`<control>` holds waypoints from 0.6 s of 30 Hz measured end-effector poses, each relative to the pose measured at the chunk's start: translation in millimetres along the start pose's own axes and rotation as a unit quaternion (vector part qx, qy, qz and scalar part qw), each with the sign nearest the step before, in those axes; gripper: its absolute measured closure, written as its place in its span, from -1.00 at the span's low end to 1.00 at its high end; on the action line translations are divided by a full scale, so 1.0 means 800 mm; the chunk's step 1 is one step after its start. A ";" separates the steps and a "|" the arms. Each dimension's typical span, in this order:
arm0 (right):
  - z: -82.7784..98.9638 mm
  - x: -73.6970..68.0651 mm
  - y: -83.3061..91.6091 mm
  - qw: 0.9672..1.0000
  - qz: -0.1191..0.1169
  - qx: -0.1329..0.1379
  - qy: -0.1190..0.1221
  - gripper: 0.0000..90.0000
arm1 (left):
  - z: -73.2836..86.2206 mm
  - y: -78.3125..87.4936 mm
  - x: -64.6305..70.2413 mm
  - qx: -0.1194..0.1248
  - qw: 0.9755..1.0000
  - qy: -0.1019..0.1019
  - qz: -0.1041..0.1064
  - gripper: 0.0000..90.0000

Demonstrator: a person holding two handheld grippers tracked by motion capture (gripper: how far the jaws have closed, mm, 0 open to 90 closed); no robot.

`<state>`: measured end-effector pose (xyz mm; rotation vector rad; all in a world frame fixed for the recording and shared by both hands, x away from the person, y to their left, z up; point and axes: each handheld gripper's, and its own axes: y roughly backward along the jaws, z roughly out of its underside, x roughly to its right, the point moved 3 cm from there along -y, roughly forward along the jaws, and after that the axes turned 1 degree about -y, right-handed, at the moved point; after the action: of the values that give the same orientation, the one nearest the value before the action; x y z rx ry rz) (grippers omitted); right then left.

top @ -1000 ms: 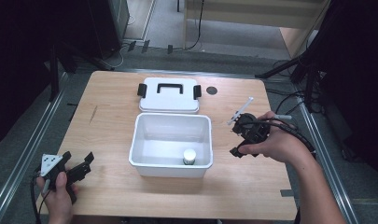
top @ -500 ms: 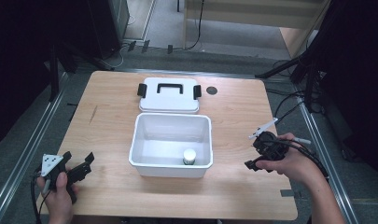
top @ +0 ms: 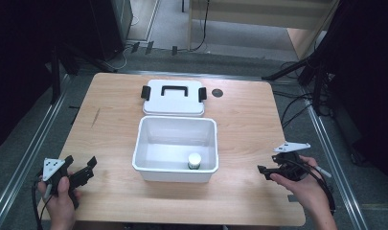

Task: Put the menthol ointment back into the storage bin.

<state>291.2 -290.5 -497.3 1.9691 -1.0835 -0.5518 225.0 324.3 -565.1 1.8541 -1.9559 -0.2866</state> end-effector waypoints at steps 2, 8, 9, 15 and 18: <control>0.010 0.002 -0.003 0.999 -0.002 0.030 -0.017 -0.29 | 0.000 0.000 0.000 0.000 1.000 0.000 0.000 -0.69; 0.036 0.004 -0.010 0.989 0.003 0.140 -0.037 -0.31 | 0.000 0.000 0.001 0.000 1.000 -0.001 -0.001 -0.69; 0.041 0.004 -0.012 0.987 0.006 0.152 -0.042 -0.31 | 0.000 0.000 0.001 0.000 1.000 -0.002 -0.001 -0.69; 0.061 0.008 -0.020 0.975 0.037 0.210 -0.061 -0.29 | 0.000 0.000 0.001 0.000 1.000 -0.003 0.001 -0.68; 0.065 0.010 -0.020 0.970 0.038 0.229 -0.072 -0.28 | 0.000 0.000 0.001 0.000 1.000 -0.003 0.001 -0.68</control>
<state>267.7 -315.1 -540.9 2.2941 -1.4755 -0.4331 224.8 323.5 -565.0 1.8543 -1.9614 -0.2926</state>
